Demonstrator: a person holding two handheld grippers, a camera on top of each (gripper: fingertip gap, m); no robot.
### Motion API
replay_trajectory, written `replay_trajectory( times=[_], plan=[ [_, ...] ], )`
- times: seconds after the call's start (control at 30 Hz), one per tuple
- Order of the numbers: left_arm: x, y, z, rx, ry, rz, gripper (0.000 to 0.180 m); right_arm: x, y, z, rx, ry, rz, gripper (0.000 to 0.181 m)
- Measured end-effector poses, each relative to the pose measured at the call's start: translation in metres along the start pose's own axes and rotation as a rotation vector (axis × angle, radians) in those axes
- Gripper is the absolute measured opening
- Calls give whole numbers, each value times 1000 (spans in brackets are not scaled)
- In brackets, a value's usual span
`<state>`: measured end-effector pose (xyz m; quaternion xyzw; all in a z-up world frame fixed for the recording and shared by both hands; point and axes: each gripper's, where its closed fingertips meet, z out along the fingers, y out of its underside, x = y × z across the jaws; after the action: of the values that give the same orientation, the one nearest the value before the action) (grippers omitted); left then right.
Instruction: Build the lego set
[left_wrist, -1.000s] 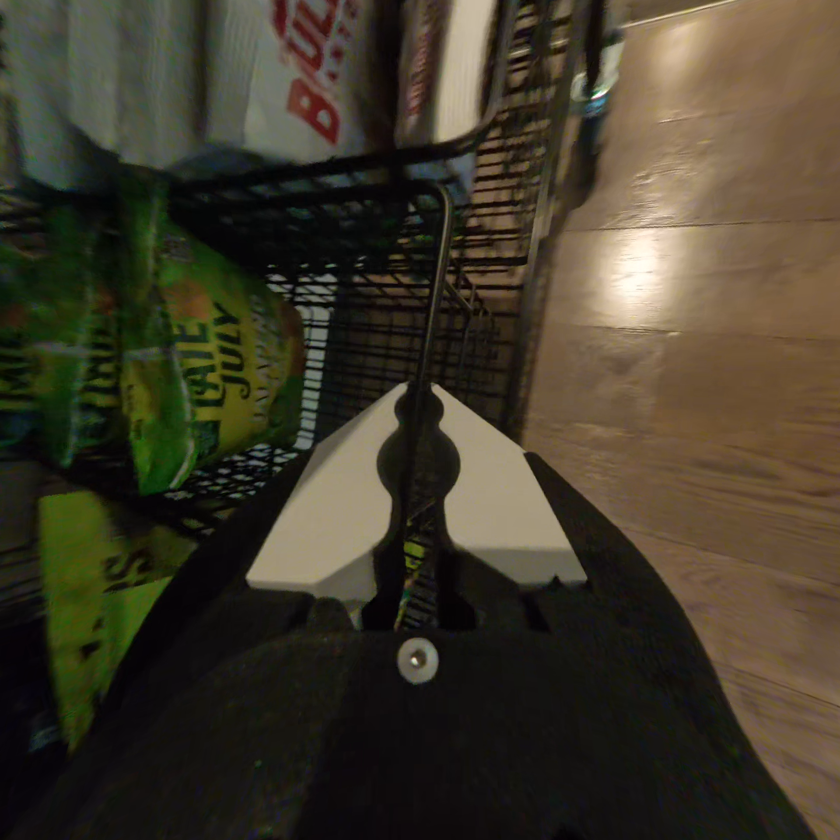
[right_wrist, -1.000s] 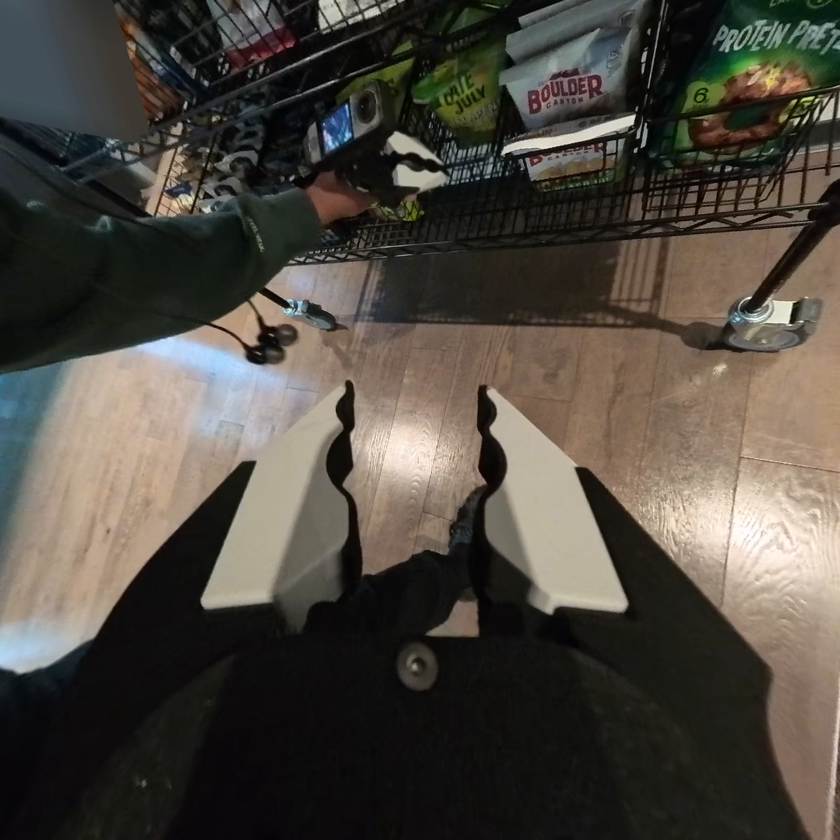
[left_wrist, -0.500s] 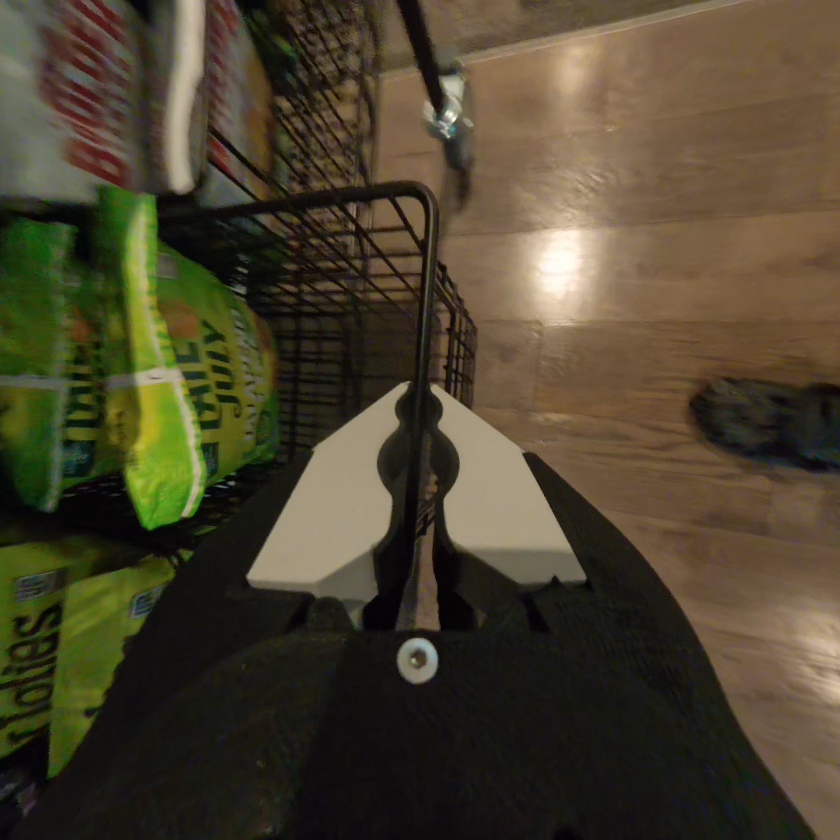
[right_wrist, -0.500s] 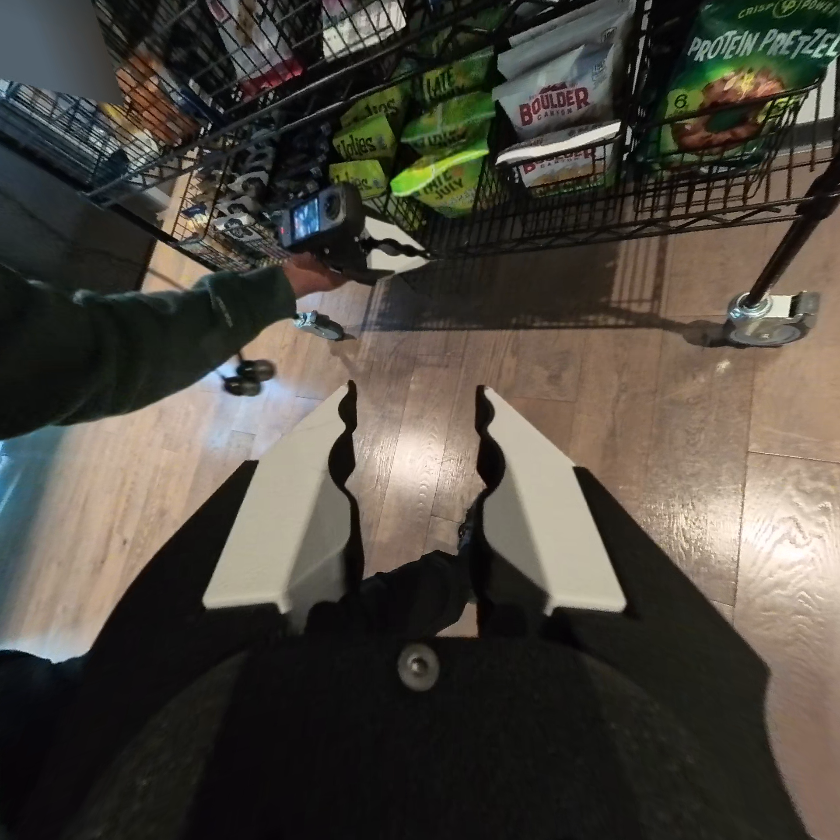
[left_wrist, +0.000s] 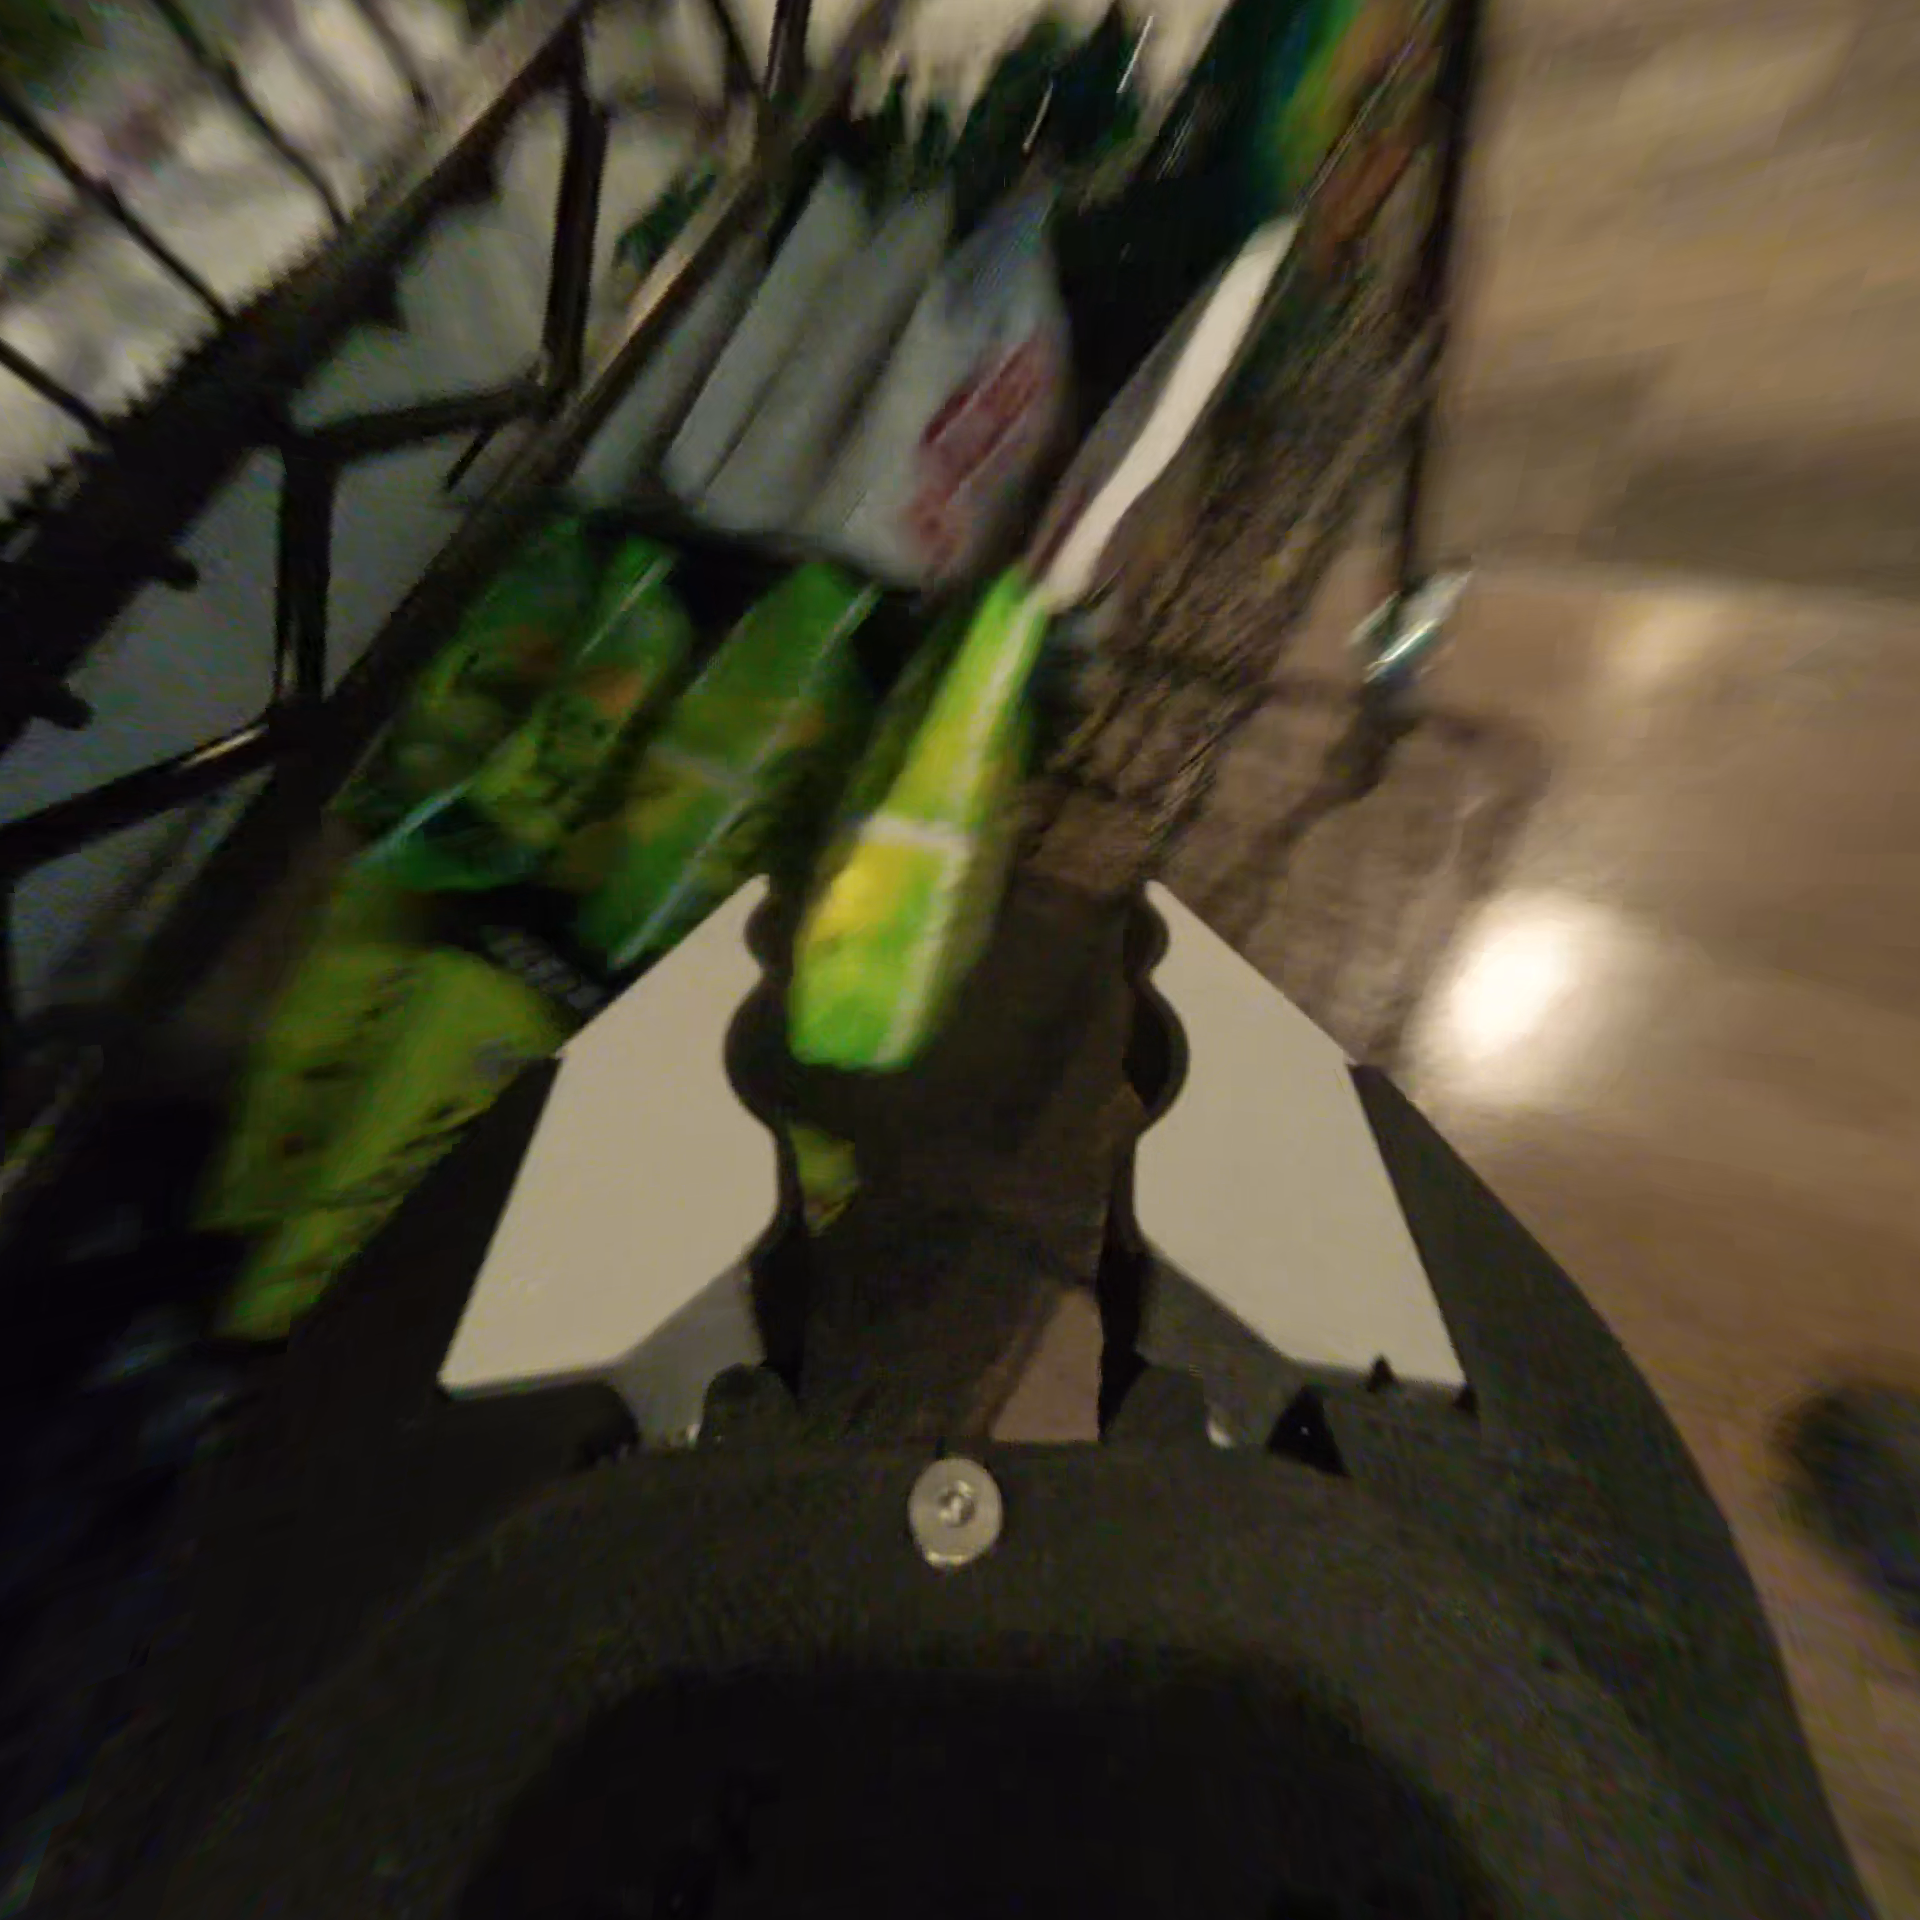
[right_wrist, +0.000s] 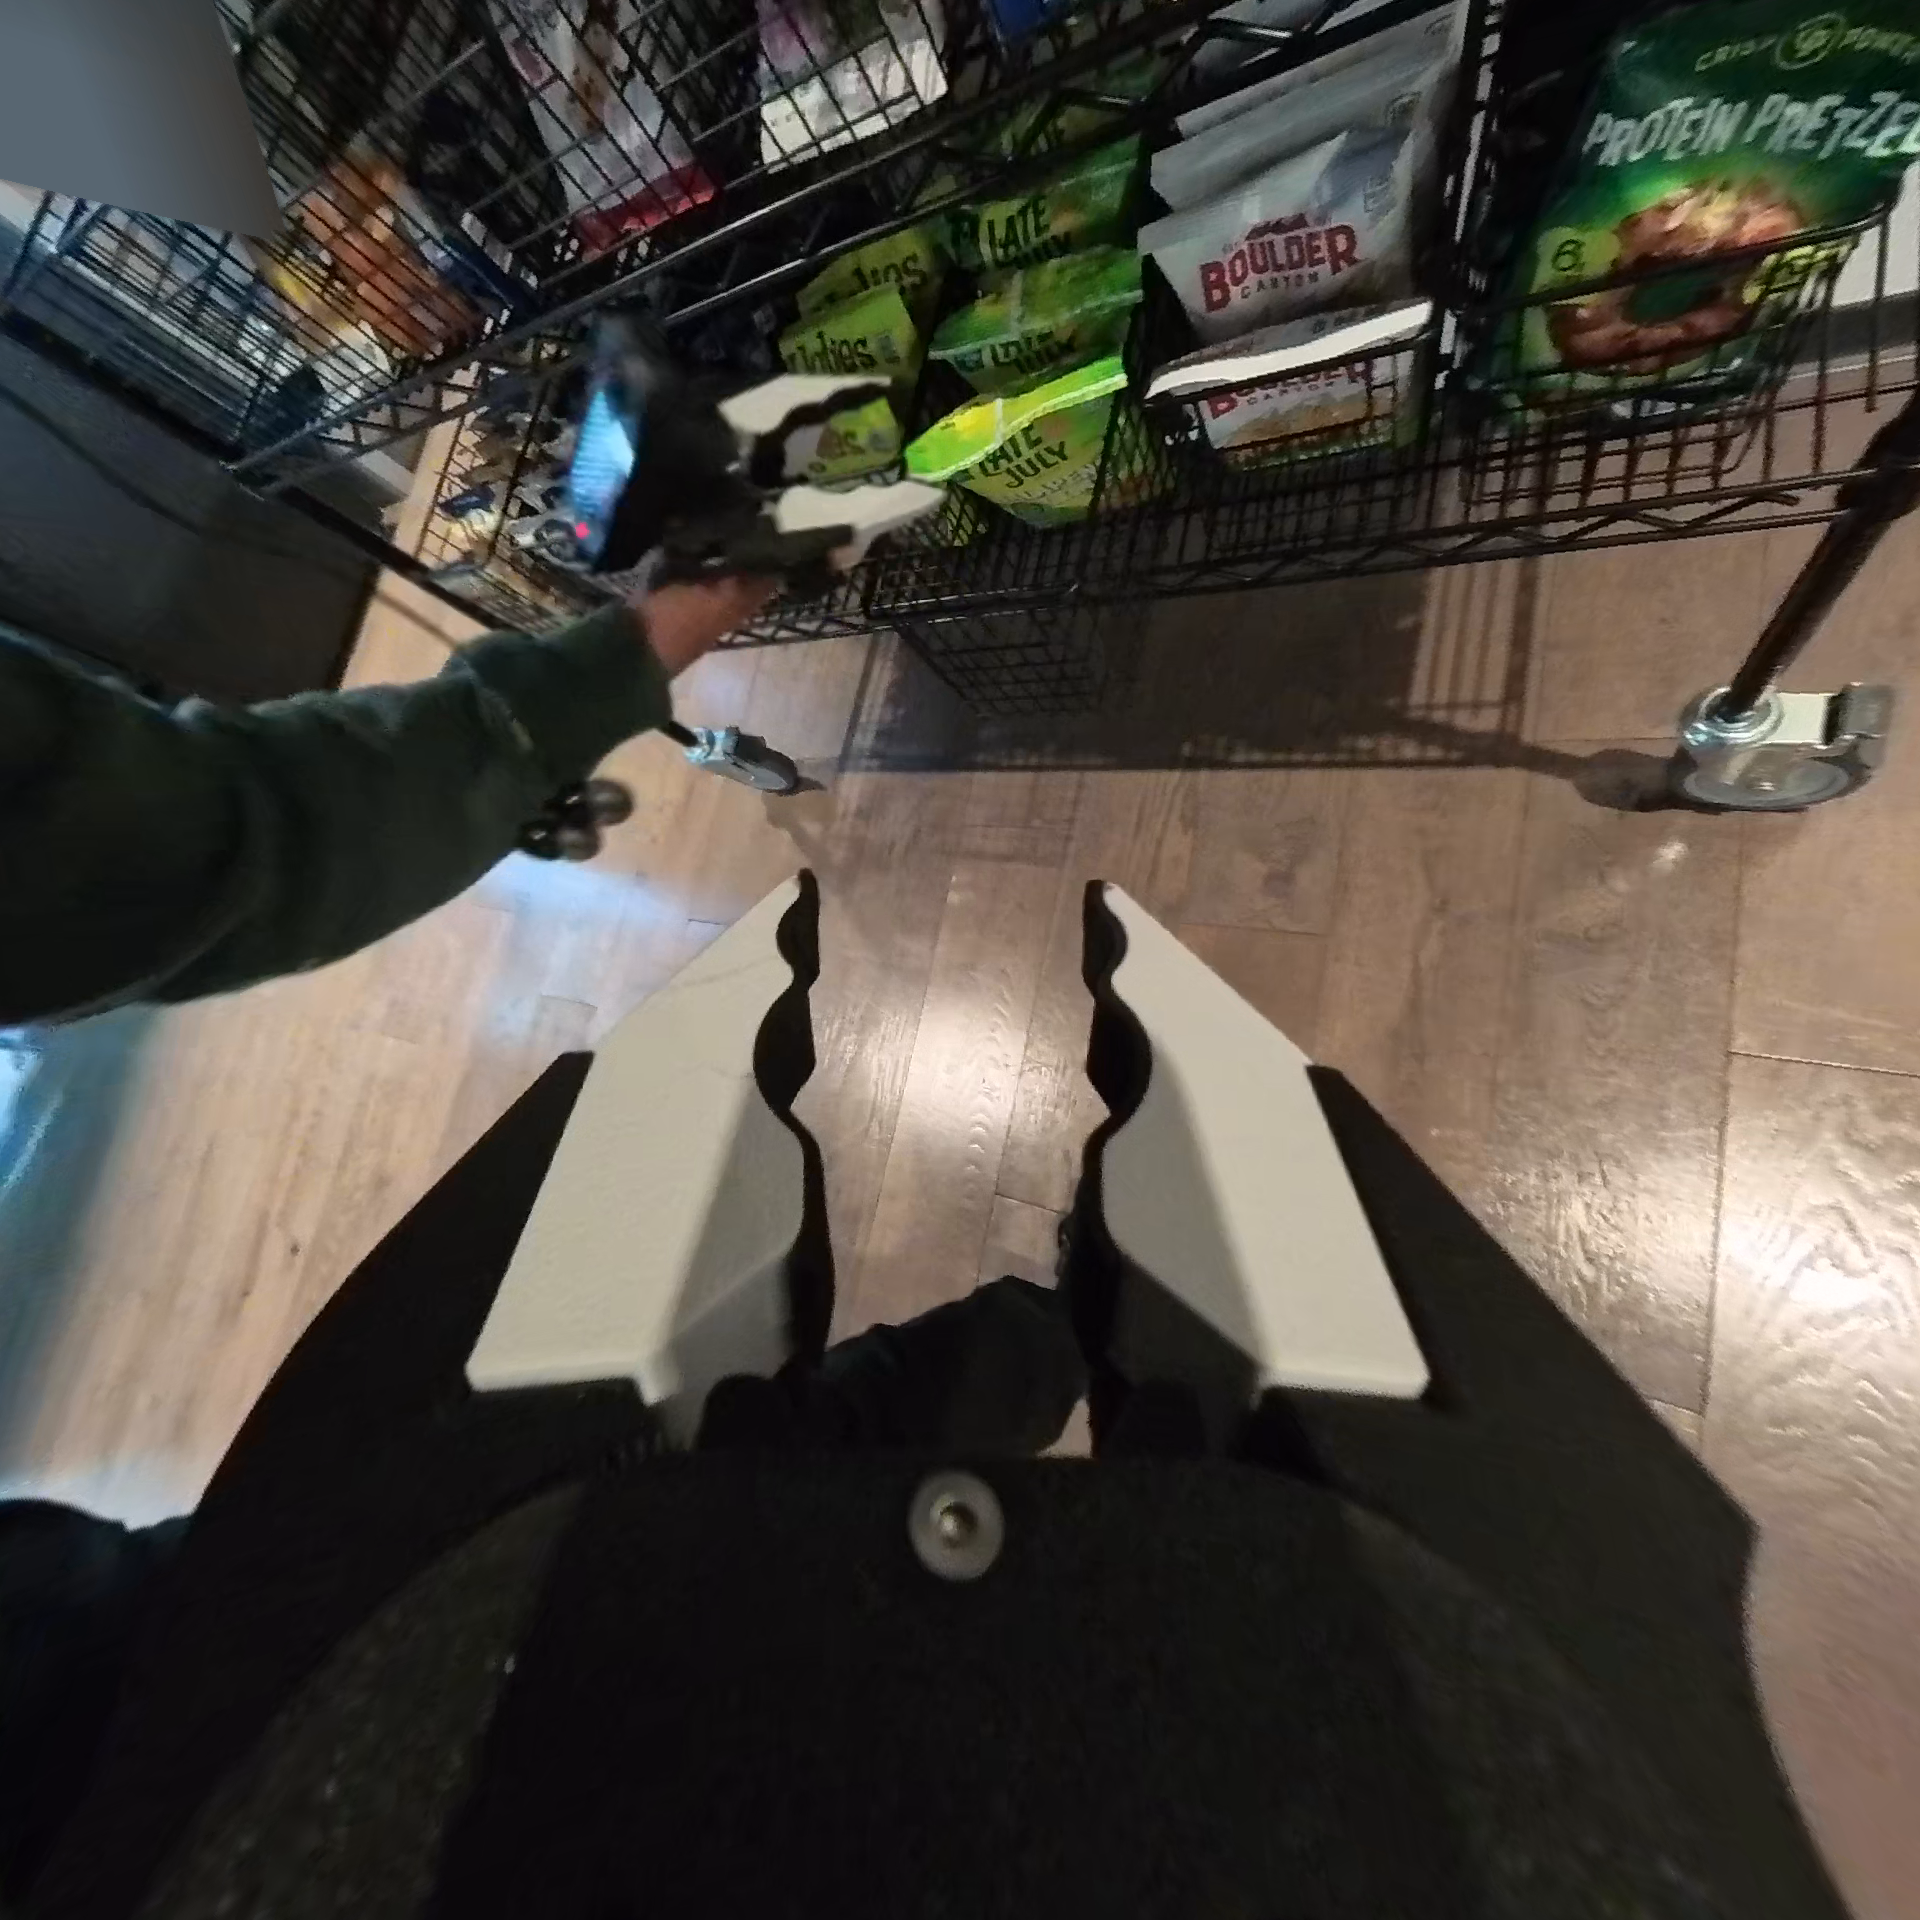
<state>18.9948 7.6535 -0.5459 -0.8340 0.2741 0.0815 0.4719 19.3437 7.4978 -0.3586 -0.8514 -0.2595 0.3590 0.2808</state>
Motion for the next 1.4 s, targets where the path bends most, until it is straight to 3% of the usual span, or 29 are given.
replay_trajectory(
  times=[0.13, 0.17, 0.23, 0.4, 0.53, 0.7, 0.87, 1.03, 1.17, 1.4],
  plan=[
    [-16, 29, 36, -175, -63, 125, 71, -3, -2, 7, 3, -8, -5, 49],
    [-18, 27, 42, -177, -69, 142, 59, -3, -3, 7, 4, -5, -6, 49],
    [-22, 31, 54, -249, -58, 169, 58, -3, -3, 7, 3, -1, -2, 49],
    [-14, 45, 70, -429, 2, 322, 27, -5, -9, 8, 13, -4, -12, 49],
    [-16, 35, 60, -366, -40, 349, 6, -8, -14, 9, 27, -7, -19, 48],
    [-29, 4, 35, -220, -112, 313, 1, -7, -17, 12, 29, -19, -27, 48],
    [-28, -25, -7, -167, -78, 279, 1, -15, -26, 18, 41, -42, -50, 48],
    [-3, -42, -80, -142, 54, 143, 0, -29, -41, 28, 46, -39, -208, 47],
    [5, -63, -145, -104, 142, -74, 0, -54, -55, 58, 35, -75, -411, 49],
    [-16, -75, -271, -142, 13, -385, 0, -80, -26, 157, -188, -267, -824, 58]
  ],
)
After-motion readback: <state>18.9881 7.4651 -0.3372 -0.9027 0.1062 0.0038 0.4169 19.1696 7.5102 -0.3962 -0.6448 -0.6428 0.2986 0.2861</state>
